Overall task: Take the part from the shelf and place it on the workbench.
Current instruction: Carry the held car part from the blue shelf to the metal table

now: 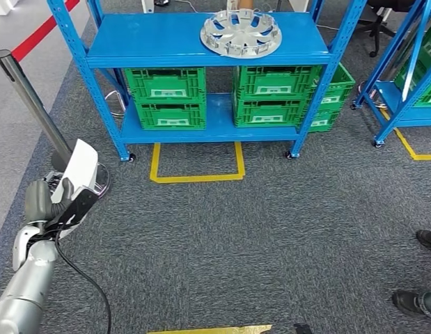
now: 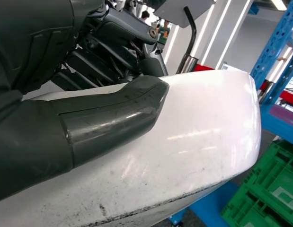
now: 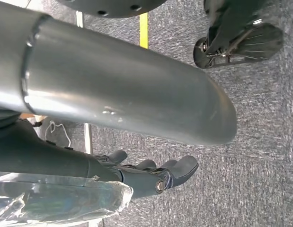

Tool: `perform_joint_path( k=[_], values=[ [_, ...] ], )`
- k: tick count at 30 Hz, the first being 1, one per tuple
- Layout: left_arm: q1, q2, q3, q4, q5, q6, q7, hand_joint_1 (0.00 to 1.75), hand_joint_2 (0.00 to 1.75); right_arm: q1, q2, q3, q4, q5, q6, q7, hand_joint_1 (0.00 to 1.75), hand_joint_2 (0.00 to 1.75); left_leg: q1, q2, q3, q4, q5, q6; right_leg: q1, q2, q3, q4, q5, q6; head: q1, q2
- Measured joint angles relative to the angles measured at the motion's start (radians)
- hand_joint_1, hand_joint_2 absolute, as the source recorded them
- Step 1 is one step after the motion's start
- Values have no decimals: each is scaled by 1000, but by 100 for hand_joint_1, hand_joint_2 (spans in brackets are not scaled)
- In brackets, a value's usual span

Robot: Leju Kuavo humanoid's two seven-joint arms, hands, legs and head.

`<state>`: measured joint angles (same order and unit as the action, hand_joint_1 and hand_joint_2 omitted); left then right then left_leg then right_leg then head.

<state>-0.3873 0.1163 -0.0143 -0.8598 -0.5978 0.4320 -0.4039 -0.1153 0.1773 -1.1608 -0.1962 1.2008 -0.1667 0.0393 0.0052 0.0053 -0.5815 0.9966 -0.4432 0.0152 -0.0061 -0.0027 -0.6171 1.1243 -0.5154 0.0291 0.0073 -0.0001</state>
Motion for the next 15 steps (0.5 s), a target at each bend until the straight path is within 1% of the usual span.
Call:
perform_joint_path(
  k=[1, 2, 3, 4, 5, 6, 7, 8, 10, 11, 12, 13, 14, 15],
  values=[
    [-1, 1, 1, 0, 0, -1, 5, 168, 175, -2, -1, -4, 0, -4, -2, -1, 0, 0, -2, 0, -2, 1, 3, -3, 2, 0, 40, -66, 15, -7, 0, 0],
    [-1, 2, 3, 0, 0, -1, 8, 168, 175, -3, -1, -7, 0, -7, -4, -3, 0, 0, -3, 0, -6, 2, 6, -9, 5, 1, 64, -107, 22, -13, -1, 0],
    [-1, 3, 5, 0, 0, -2, 11, 168, 175, -3, -2, -10, 0, -10, -5, -5, 0, 0, -4, 1, -9, 3, 10, -15, 7, 1, 72, -123, 21, -17, -1, 0],
    [0, 3, 7, 0, 0, -2, 12, 168, 175, -3, -2, -13, 0, -13, -5, -7, 0, 0, -3, 1, -12, 3, 15, -21, 8, 2, 72, -125, 25, -20, -1, 0],
    [2, 4, 9, 0, 0, -3, 12, 168, 175, -2, -2, -15, 0, -15, -6, -9, 0, 0, -2, 0, -14, 3, 16, -27, 6, 1, 69, -127, 31, -26, -1, 0],
    [4, 4, 11, 0, 0, -3, 12, 168, 175, -1, -1, -17, 0, -17, -6, -10, 0, 0, -1, 0, -17, 9, 8, -32, 4, 1, 68, -130, 37, -32, -1, 0],
    [5, 5, 14, 0, 0, -3, 12, 168, 175, -1, -1, -20, 0, -19, -6, -12, 0, 0, 0, -1, -26, 29, -11, -37, 2, 0, 65, -134, 43, -39, -3, 0],
    [6, 7, 17, 0, 0, -3, 12, 168, 175, -2, -1, -22, 0, -20, -7, -13, 0, 0, 2, -2, -43, 71, -43, -42, 0, 0, 62, -137, 50, -44, -4, 0],
    [12, 9, 23, 0, 0, -5, 12, 168, 175, -2, -1, -27, -1, -24, -8, -15, 0, 0, 4, -2, -92, 201, -117, -50, 1, 0, 50, -137, 57, -48, -6, 0],
    [17, 10, 25, 0, 1, -7, 12, 168, 175, -1, -1, -29, -1, -25, -8, -15, 0, 0, 5, -2, -110, 254, -140, -53, 2, 0, 45, -136, 60, -48, -6, 0],
    [23, 10, 27, 0, 1, -8, 12, 168, 175, 1, -1, -32, 0, -27, -8, -15, 0, 0, 6, -2, -113, 276, -143, -55, 2, 0, 40, -135, 63, -47, -6, 0],
    [28, 10, 29, 0, 2, -9, 12, 168, 175, 2, -1, -33, 0, -28, -8, -15, 0, 0, 6, -2, -97, 258, -128, -55, 2, 0, 36, -133, 66, -45, -6, 0],
    [32, 10, 32, -1, 2, -10, 12, 168, 175, 3, -1, -34, 0, -29, -9, -15, 0, 0, 6, -2, -63, 207, -99, -54, 2, 1, 33, -131, 68, -44, -6, 0],
    [33, 10, 35, -3, 2, -10, 12, 168, 175, 3, -1, -35, 0, -31, -9, -15, 0, 0, 6, -2, -22, 138, -72, -51, 3, 1, 31, -128, 69, -41, -6, 0]
  ],
)
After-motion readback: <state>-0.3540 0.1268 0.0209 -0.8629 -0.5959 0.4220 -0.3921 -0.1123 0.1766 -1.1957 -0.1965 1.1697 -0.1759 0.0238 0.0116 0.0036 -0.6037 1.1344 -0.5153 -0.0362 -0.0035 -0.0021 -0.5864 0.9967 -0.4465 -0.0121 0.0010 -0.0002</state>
